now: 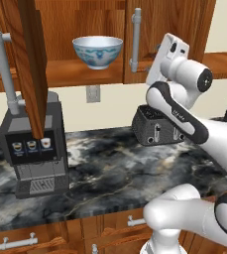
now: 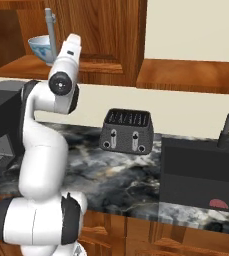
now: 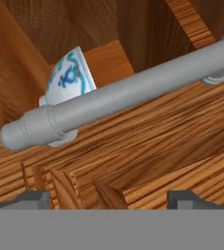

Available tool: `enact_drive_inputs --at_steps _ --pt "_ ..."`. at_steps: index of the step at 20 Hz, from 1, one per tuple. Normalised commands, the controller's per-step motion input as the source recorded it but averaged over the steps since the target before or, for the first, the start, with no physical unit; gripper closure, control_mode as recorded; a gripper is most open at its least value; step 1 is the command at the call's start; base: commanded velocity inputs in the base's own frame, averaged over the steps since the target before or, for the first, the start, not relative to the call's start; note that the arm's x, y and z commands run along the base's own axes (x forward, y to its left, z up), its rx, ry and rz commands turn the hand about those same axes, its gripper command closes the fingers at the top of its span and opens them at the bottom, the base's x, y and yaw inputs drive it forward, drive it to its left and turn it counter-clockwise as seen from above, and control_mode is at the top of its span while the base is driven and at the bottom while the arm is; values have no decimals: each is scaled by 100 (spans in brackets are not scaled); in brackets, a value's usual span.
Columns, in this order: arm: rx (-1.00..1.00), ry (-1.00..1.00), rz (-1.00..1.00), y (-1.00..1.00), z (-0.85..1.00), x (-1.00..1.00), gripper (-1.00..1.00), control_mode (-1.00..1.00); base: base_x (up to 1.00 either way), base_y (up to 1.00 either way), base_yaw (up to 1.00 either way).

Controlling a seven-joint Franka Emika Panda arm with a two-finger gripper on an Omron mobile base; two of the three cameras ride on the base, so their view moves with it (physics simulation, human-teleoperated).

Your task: Open the cabinet. Pick the bowls from the counter and place them in the cabinet. Then close the cabinet.

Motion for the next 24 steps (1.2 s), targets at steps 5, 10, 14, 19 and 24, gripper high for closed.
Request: enact_drive_inputs --at_steps 5,10,14,19,24 --pt "0 0 -3 -23 5 -86 -100 -100 0 0 0" --pt "-1 3 -1 -7 0 -90 -100 -100 0 0 0" --pt "-8 27 -2 0 16 -58 -100 -100 0 0 0" --pt "-18 40 -4 0 29 -44 -100 -100 0 0 0" --pt "-23 13 -7 0 -4 -51 -100 -100 0 0 0"
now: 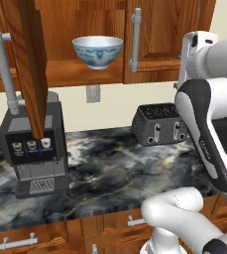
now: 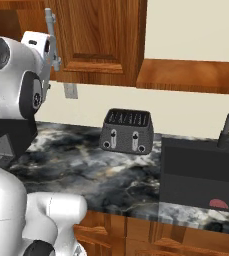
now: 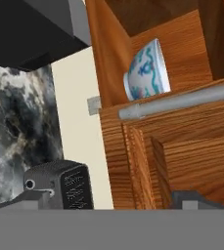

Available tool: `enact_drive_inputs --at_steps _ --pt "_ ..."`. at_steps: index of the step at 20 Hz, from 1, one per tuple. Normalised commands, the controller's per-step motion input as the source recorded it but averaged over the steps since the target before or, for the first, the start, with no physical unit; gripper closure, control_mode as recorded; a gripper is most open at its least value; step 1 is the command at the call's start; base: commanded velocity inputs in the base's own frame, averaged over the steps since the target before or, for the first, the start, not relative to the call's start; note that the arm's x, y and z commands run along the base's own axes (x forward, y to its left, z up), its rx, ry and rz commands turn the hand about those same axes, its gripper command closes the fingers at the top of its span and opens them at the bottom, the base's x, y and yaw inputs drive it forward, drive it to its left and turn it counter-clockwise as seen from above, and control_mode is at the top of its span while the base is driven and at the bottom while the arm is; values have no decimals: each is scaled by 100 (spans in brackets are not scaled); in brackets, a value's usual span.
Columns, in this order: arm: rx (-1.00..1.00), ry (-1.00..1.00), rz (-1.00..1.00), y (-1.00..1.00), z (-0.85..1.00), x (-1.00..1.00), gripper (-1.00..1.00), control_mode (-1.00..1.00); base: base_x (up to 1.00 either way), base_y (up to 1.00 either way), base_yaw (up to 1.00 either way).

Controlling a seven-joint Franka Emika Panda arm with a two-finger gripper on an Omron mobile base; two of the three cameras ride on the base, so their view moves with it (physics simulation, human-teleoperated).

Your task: Open the cabinet. Pick the bowls from the counter and place them in the cabinet. Then close the cabinet.

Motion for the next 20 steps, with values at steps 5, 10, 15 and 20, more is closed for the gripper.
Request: enact_drive_inputs --at_steps 5,10,15,20 --pt "-25 -5 -7 0 -32 -52 -100 -100 0 0 0" --pt "-26 -16 -5 0 -25 -43 -100 -100 0 0 0" --pt "-24 -24 0 4 -7 -29 -100 -100 0 0 0" --pt "-21 -15 0 6 0 -23 -100 -100 0 0 0"
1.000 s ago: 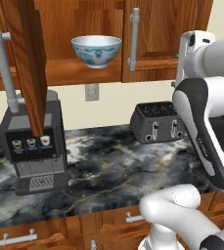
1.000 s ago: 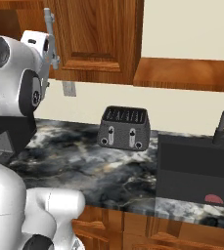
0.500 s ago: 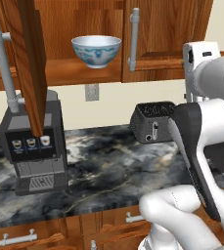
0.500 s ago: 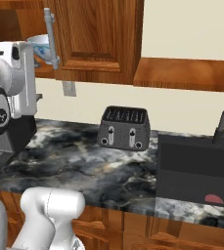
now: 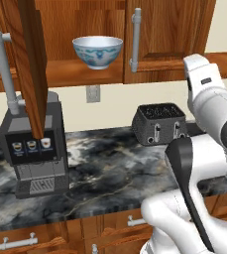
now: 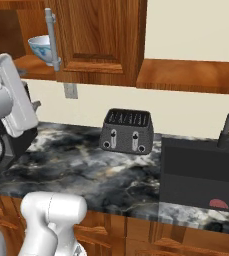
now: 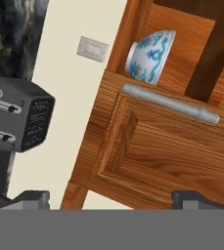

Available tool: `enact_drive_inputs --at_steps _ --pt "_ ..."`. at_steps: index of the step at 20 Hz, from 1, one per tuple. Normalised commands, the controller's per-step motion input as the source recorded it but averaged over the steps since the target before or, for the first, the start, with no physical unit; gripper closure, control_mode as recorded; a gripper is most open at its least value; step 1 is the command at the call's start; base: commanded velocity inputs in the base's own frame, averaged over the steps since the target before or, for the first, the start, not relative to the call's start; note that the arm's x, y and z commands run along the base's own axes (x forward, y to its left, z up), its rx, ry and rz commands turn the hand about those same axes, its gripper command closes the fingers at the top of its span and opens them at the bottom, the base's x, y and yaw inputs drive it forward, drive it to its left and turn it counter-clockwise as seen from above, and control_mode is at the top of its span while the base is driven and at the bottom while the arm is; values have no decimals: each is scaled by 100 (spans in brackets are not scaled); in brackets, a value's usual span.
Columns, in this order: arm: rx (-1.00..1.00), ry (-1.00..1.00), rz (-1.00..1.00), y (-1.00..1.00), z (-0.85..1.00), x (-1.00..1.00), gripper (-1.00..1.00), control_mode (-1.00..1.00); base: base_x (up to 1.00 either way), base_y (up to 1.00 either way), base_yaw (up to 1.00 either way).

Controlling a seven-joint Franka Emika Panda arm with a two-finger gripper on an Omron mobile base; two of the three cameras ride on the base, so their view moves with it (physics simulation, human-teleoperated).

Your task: Open the cabinet. Pick the bowls from the counter and place them in the cabinet. Then close the cabinet.

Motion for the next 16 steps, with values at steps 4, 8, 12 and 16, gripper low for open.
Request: enact_drive_inputs --at_steps 4,8,12,16 --pt "-14 0 -2 8 3 -26 -100 -100 0 0 0" --pt "-11 0 -3 12 1 -33 -100 -100 0 0 0" --pt "-9 4 -4 15 0 -35 -100 -100 0 0 0" --pt "-1 5 -11 4 0 -39 -100 -100 0 0 0"
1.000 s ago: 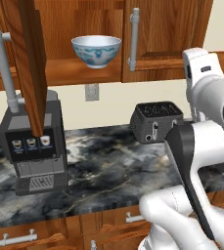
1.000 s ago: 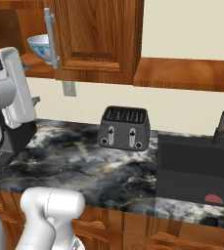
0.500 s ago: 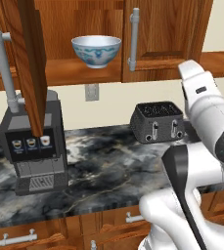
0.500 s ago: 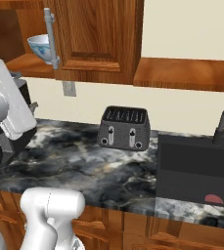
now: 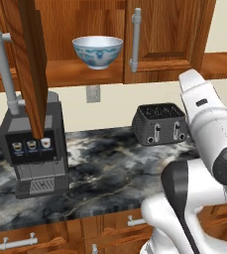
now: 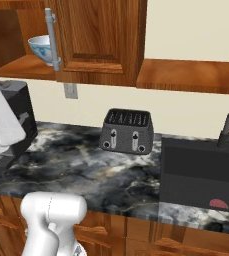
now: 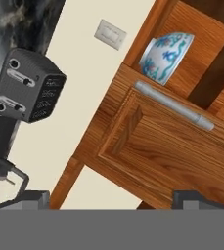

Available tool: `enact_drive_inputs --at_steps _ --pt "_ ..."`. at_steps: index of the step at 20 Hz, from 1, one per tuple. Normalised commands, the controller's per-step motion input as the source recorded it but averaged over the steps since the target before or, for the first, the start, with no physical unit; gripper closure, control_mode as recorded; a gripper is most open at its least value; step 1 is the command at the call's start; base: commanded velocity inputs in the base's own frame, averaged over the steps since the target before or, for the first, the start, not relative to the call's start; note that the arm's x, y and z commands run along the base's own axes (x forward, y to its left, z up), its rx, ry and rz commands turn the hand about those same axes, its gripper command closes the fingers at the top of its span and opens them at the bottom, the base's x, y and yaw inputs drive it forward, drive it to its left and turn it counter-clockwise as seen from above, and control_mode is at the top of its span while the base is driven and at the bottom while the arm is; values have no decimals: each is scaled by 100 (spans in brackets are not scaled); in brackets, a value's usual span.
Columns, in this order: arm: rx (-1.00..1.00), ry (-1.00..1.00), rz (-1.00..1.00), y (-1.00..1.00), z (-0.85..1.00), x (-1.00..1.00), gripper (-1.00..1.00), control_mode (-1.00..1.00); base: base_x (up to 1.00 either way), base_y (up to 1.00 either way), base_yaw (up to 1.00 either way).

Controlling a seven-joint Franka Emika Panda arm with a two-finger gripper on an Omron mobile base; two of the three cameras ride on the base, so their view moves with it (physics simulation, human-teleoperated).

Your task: Open the cabinet. Pick the bowls from the counter and place them in the cabinet. Then close the cabinet.

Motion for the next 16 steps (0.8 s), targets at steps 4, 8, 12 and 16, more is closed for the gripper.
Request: enact_drive_inputs --at_steps 4,8,12,16 --pt "0 3 -17 0 0 -36 -100 -100 0 0 0" --pt "0 0 -17 0 0 -2 -100 -100 0 0 0" --pt "0 0 -18 0 0 3 -100 -100 0 0 0" --pt "0 0 -17 2 -2 1 -100 -100 0 0 0"
